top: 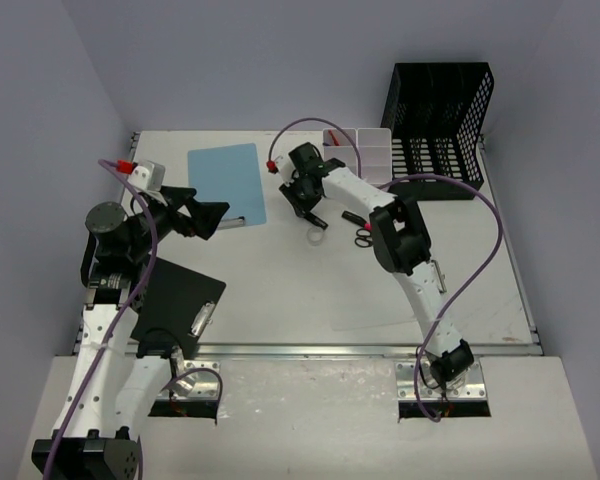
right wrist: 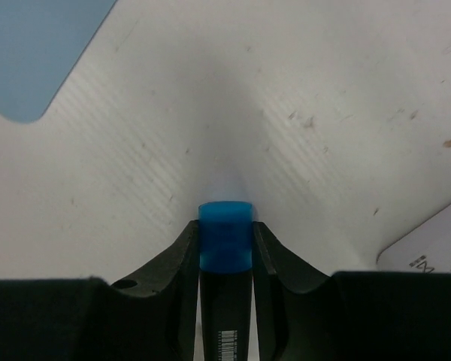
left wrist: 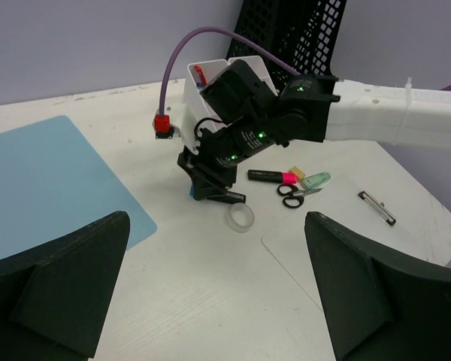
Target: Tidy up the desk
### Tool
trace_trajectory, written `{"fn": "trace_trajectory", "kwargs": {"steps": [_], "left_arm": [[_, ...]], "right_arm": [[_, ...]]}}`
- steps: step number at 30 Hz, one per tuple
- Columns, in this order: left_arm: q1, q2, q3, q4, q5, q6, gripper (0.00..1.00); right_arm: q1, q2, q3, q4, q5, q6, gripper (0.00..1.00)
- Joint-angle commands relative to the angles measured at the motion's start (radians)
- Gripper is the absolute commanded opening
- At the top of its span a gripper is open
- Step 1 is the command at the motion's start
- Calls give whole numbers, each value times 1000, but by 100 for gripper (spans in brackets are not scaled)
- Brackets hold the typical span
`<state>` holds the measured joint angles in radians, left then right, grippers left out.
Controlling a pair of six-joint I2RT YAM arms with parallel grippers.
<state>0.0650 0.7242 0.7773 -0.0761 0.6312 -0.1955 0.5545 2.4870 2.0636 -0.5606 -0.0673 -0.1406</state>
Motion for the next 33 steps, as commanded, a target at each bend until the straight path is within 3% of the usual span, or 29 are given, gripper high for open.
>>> {"fn": "trace_trajectory", "kwargs": {"steps": [1, 5, 10, 16, 20, 23, 27, 33], "left_arm": [[2, -16, 2, 18, 12, -27, 100], [1, -20, 0, 10, 15, -28, 100], [1, -20, 0, 12, 19, -32, 100], [2, -23, 2, 2, 22, -27, 100], [2, -31, -1, -8, 19, -19, 100], [1, -34, -4, -5, 21, -21, 100], [1, -31, -4, -2, 22, -25, 100], [1, -39, -13, 10, 24, -45, 100]], "right_arm": [[15, -50, 24, -232, -42, -82, 16], [24, -60, -14, -334, -14, -137, 19], [35, -65, -46, -358, 46, -192, 33], [65, -13, 15, -383, 135, -250, 34], [79, -5, 15, -395, 175, -269, 39], [81, -5, 10, -403, 178, -271, 31], [81, -26, 20, -418, 156, -255, 1], [79, -201, 37, -342, 72, -131, 1]]}}
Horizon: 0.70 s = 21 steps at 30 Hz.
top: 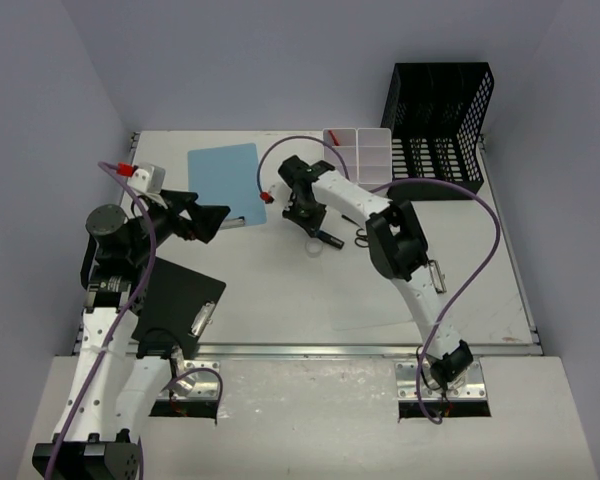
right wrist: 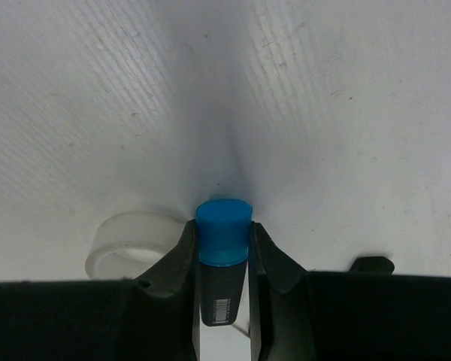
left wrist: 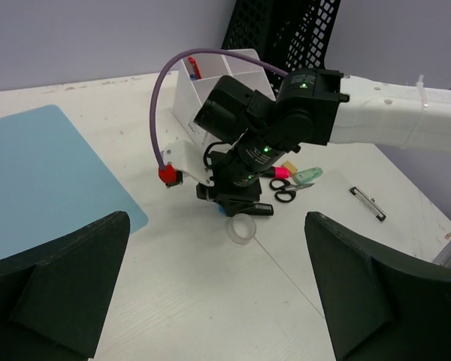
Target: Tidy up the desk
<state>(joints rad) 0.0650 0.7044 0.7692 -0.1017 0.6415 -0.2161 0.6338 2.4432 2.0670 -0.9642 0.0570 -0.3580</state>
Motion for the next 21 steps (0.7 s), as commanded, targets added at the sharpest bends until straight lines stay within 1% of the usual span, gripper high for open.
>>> {"fn": "trace_trajectory", "kwargs": {"steps": [1, 2, 3, 4, 6, 7, 9, 10, 11, 12, 13, 14, 15, 18, 21], "left_arm": [[2, -20, -7, 42, 12, -28, 100], [1, -26, -13, 57, 7, -37, 100], [1, -31, -15, 68, 6, -42, 100], [1, -42, -27, 85, -3, -55, 100], [2, -48, -34, 85, -20, -71, 100], [2, -51, -44, 83, -38, -81, 100], [2, -48, -51, 85, -42, -101, 100], [2, -45, -57, 85, -39, -108, 100], [1, -43, -62, 109, -31, -123, 100], [2, -42, -67, 128, -23, -129, 100], [2, -43, -77, 151, -23, -137, 100], [2, -43, -85, 163, -23, -146, 100], [2, -42, -94, 184, -25, -149, 100], [2, -26, -100, 204, -25, -157, 100], [2, -10, -96, 209, -31, -163, 100]], "right_arm": [[0, -194, 16, 102, -52, 109, 1], [-6, -234, -37, 140, -77, 135, 1], [-11, -315, -66, 180, -83, 184, 1], [-25, -357, -127, 259, -86, 214, 1], [-37, -430, -171, 320, -91, 284, 1], [-45, -496, -212, 381, -68, 309, 1], [-75, -562, -264, 454, -48, 374, 1], [-88, -628, -331, 546, 16, 398, 1], [-117, -660, -372, 602, 56, 418, 1], [-137, -693, -418, 728, 85, 442, 1], [-176, -748, -503, 796, 118, 450, 1], [-198, -768, -542, 862, 192, 461, 1], [-221, -782, -592, 968, 219, 464, 1], [-311, -780, -625, 1106, 294, 484, 1], [-351, -742, -633, 1194, 329, 519, 1]]}}
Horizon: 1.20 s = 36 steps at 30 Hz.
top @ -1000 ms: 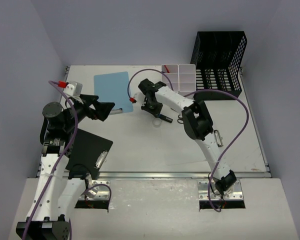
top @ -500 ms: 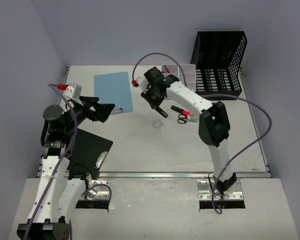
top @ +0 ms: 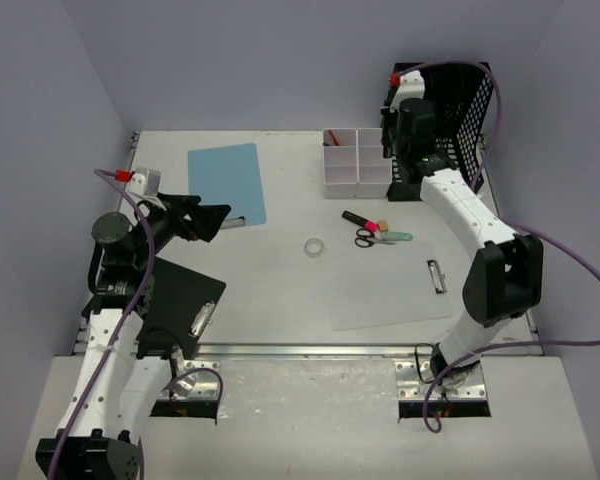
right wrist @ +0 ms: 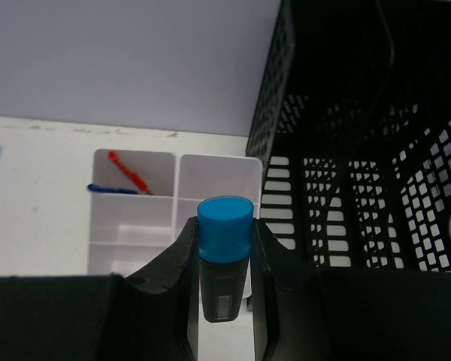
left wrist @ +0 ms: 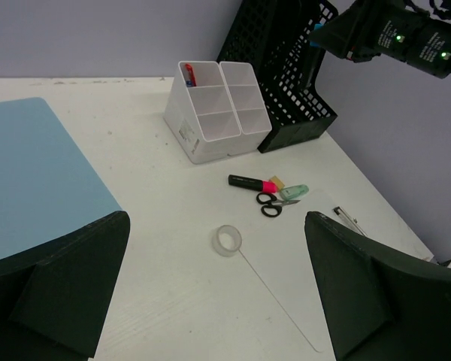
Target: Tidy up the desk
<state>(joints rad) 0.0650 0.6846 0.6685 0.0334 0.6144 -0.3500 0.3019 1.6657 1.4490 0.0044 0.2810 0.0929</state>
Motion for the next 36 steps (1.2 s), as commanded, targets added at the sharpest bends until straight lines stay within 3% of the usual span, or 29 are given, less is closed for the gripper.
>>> {"fn": "trace_trajectory", "kwargs": {"steps": [1, 4, 15, 31, 36], "left_arm": [[1, 12, 5, 77, -2, -29, 100], [2, 20, 5, 80, -13, -29, 100], [1, 35, -9, 94, -31, -20, 100], [1, 89, -7, 132, -39, -23, 100], [2, 92, -15, 138, -45, -18, 100]], "right_arm": [[-33, 51, 8, 232, 110, 74, 1], [-38, 114, 50, 278, 179, 108, 1], [-38, 321, 171, 419, 191, 114, 1], [-37, 457, 200, 586, 133, 87, 2], [-37, 493, 203, 623, 129, 71, 6]]}}
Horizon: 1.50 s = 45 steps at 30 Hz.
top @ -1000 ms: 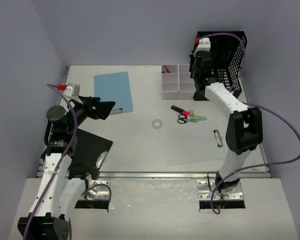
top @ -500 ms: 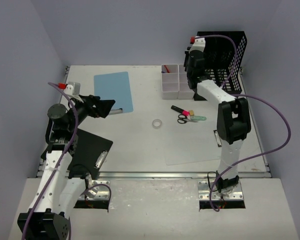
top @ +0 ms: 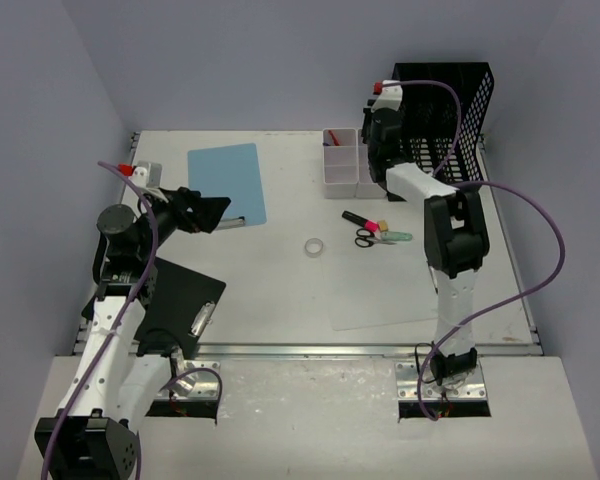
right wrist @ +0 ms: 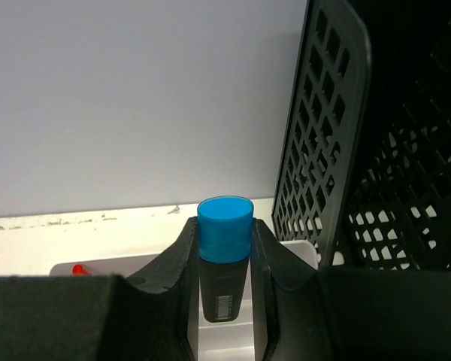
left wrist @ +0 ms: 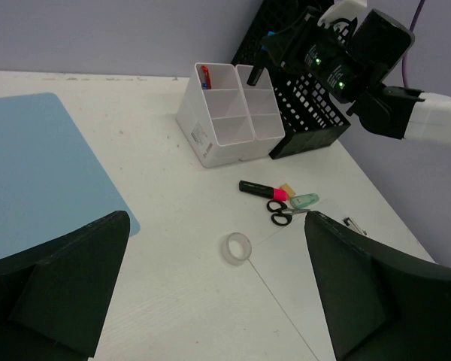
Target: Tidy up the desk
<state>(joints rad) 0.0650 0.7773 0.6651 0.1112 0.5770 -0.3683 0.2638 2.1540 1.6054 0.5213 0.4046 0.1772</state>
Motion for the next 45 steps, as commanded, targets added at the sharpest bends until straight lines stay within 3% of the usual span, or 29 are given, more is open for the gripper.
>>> {"fn": "trace_trajectory", "kwargs": {"steps": [1, 5, 9, 17, 22, 26, 30, 33, 38, 45], "left_arm": [[1, 0, -15, 67, -9, 0, 100], [2, 7, -15, 62, -9, 3, 100], [1, 5, -22, 58, -6, 8, 100], [2, -30, -28, 58, 0, -9, 100], [1, -69, -24, 38, 6, 6, 100], [2, -96, -27, 19, 11, 32, 100], [2, -111, -39, 18, 21, 37, 100], [2, -115, -47, 27, 29, 34, 100], [1, -113, -47, 30, 34, 39, 100], [2, -116, -48, 22, 40, 52, 100]], "right_arm": [[2, 10, 47, 118, 3, -18, 6], [3, 33, 51, 112, -12, -22, 13], [6, 0, 21, 85, -53, -41, 46], [6, -169, -4, -128, -237, -47, 62], [3, -327, -68, -357, -412, -152, 58], [-8, -442, -168, -573, -695, -350, 41], [-9, -447, -154, -890, -789, -452, 30], [-8, -402, -137, -1022, -799, -495, 25], [-9, -320, -139, -1078, -741, -550, 24], [-9, -261, -182, -1008, -694, -547, 26]]}}
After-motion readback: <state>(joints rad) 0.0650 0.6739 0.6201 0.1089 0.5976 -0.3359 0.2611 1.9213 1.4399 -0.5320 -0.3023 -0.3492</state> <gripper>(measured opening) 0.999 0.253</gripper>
